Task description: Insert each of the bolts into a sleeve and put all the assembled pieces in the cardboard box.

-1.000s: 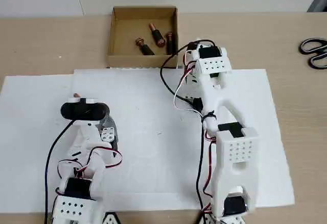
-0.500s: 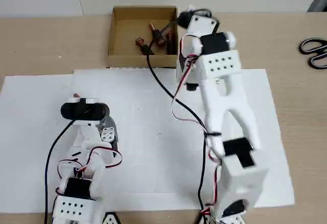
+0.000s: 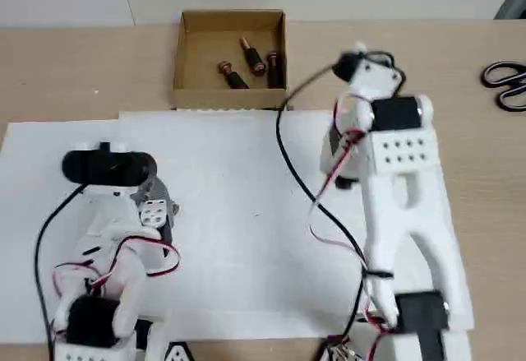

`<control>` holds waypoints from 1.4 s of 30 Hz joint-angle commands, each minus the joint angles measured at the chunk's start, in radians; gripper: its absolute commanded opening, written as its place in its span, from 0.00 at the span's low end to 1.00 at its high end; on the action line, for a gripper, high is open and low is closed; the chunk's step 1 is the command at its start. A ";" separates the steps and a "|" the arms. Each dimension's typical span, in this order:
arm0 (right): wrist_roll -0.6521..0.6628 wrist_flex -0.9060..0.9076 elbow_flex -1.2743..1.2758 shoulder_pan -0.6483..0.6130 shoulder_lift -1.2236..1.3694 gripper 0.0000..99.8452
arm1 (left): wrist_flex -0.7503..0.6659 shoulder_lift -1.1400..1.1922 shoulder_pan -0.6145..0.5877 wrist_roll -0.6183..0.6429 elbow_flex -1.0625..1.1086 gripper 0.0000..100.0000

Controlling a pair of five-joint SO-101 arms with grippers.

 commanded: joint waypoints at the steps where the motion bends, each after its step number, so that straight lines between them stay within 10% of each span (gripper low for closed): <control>1: -0.009 0.001 0.095 0.059 -0.143 0.00 | 0.101 -0.003 -0.006 -0.049 -0.130 0.01; 22: -0.009 -0.225 0.644 0.260 -0.713 0.00 | 0.459 0.838 -0.009 -0.222 -0.914 0.00; 42: -0.003 -0.263 0.770 0.262 -0.941 0.00 | 0.606 1.165 -0.104 -1.540 -0.944 0.01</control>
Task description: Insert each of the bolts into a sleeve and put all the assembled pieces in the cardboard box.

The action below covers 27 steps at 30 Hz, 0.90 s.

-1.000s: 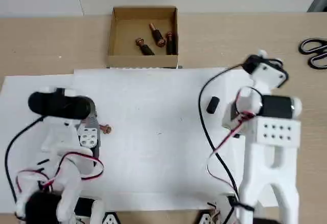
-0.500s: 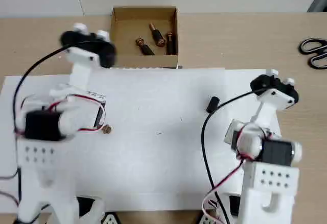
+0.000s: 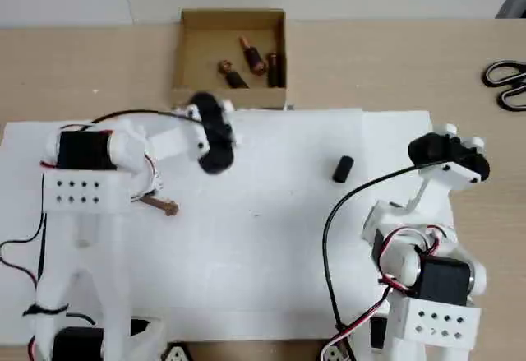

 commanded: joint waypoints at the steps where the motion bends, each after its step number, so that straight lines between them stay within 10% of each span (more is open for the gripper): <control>1: -0.002 -0.019 -0.006 0.008 -0.013 0.00 | 0.018 0.031 -0.032 -0.236 0.010 0.01; 15: -0.002 -0.019 0.000 0.005 -0.005 0.00 | 0.018 0.221 -0.038 -0.592 0.022 0.01; 27: -0.002 -0.047 0.055 0.007 -0.005 0.00 | -0.083 0.431 -0.055 -0.661 0.010 0.05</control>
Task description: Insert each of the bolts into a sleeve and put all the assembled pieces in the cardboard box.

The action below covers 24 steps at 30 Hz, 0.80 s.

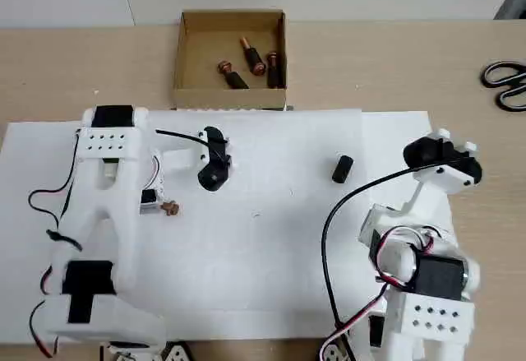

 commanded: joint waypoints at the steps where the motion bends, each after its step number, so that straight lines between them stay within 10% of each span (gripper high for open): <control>1: -0.002 -0.022 -0.006 0.007 -0.005 0.00 | -0.049 0.037 -0.009 -0.528 -0.027 0.05; 24: 0.041 -0.102 0.058 0.002 -0.012 0.00 | 0.011 0.184 -0.008 -0.523 -0.153 0.08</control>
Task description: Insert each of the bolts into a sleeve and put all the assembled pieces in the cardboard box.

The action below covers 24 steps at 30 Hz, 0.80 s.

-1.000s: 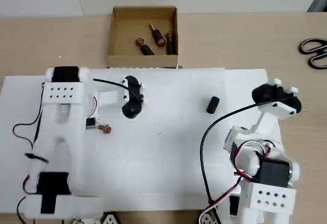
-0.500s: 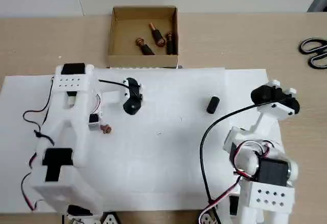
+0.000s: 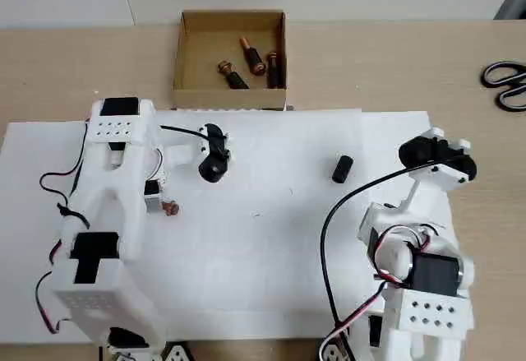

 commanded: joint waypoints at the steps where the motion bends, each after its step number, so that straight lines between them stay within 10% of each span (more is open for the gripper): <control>1: 0.011 -0.015 -0.006 0.002 -0.012 0.00 | 0.015 -0.002 -0.003 -0.523 -0.033 0.08; 16: 0.011 -0.012 -0.006 0.001 -0.012 0.00 | -0.094 0.149 0.005 -0.520 -0.041 0.08; 24: 0.011 -0.018 -0.006 0.001 -0.010 0.00 | 0.068 0.091 0.031 -0.520 -0.137 0.08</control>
